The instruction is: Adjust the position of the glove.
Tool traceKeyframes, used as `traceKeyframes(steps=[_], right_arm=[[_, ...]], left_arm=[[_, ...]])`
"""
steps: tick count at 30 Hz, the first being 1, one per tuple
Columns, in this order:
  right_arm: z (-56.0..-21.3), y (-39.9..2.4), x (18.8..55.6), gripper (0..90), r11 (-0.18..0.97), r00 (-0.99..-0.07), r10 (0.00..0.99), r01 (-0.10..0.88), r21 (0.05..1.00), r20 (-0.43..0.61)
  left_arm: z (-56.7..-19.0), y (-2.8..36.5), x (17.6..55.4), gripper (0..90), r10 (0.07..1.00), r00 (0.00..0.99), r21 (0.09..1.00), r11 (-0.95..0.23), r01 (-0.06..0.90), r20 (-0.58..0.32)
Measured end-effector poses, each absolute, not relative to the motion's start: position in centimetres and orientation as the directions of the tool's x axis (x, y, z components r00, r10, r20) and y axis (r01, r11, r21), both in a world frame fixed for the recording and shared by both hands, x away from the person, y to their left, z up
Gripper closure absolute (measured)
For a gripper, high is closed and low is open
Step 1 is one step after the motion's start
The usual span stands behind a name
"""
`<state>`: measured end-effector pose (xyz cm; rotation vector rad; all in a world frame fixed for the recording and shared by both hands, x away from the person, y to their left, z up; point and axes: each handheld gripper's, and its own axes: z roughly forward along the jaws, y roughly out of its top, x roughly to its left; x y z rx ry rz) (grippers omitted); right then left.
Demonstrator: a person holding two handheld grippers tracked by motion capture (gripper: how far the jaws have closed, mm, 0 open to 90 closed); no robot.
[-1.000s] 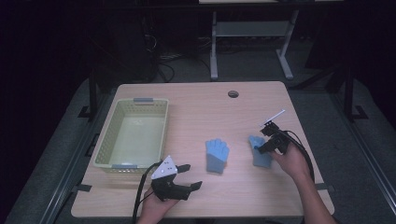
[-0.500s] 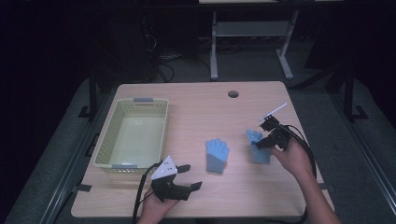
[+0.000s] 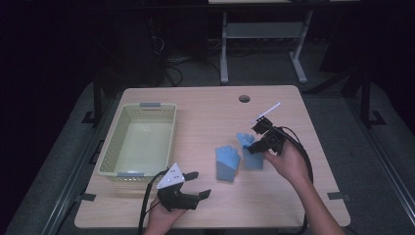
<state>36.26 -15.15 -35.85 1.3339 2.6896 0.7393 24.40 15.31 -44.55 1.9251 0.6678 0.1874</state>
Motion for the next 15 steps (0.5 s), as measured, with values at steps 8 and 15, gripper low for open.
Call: traceKeyframes(steps=[8, 15], right_arm=[[-36.4, -12.4, 36.4, 79.1, 0.523, -0.641, 0.745, 0.732, 0.436, 0.183], [-37.6, -10.4, 36.6, 78.9, 0.531, -0.650, 0.736, 0.729, 0.432, 0.191]], left_arm=[[-44.5, 15.3, 24.3, 23.7, 0.528, 0.832, 0.883, -0.293, 0.366, -0.170], [-44.6, 15.1, 24.2, 23.7, 0.524, 0.834, 0.882, -0.295, 0.368, -0.173]])
